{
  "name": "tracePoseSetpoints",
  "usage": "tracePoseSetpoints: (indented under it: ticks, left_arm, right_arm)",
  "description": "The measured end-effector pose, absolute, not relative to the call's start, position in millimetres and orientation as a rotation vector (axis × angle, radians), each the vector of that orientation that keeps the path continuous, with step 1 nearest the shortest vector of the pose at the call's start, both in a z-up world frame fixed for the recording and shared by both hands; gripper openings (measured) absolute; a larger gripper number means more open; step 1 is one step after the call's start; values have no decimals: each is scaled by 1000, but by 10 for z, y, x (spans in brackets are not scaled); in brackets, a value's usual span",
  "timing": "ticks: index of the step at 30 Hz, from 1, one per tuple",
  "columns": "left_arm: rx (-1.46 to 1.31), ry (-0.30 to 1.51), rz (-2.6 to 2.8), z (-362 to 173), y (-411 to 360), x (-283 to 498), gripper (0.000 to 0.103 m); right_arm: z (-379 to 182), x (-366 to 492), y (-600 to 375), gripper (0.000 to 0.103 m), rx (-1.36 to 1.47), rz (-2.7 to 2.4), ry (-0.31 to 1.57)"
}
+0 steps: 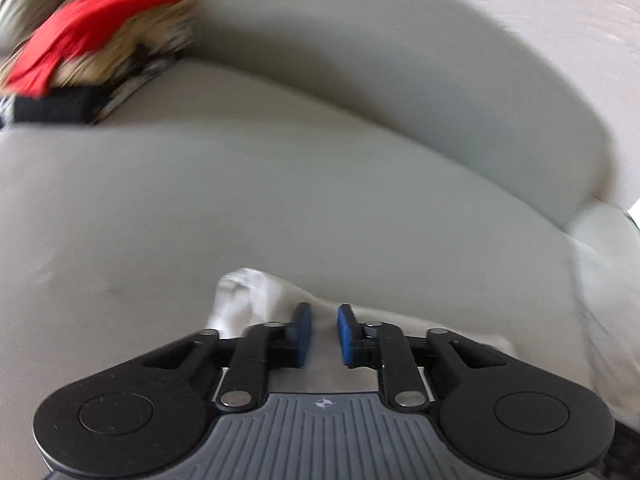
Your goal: Fold clothes
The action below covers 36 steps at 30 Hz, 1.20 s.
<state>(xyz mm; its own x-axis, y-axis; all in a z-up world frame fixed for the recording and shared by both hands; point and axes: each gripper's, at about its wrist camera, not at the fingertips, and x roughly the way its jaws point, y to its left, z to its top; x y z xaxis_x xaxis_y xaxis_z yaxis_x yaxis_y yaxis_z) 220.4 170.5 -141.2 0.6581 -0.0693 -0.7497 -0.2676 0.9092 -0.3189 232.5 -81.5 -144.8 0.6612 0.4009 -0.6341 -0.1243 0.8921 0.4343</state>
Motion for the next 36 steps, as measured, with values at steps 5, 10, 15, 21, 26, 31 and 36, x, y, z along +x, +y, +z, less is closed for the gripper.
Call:
tracePoseSetpoints:
  ticks: [5, 10, 15, 21, 26, 31, 36]
  left_arm:
    - [-402, 788, 301, -1239, 1861, 2056, 10]
    - [-419, 801, 331, -941, 1899, 1651, 14]
    - [-350, 875, 281, -613, 1740, 1058, 31]
    - [-301, 894, 189, -574, 1317, 587, 32]
    - [-238, 934, 154, -620, 966, 416, 35]
    - [-166, 974, 104, -740, 739, 327, 35]
    - [-79, 985, 79, -880, 615, 225, 35]
  right_arm:
    - [-1412, 2260, -1310, 2, 453, 69, 774]
    - [-1160, 1870, -1526, 13, 431, 74, 774]
    - [-921, 1361, -1560, 22, 395, 117, 765]
    - [-752, 944, -1172, 32, 277, 235, 792]
    - [-684, 696, -766, 32, 134, 354, 810]
    - [-688, 463, -547, 32, -24, 415, 851]
    - [-868, 326, -667, 31, -86, 433, 938]
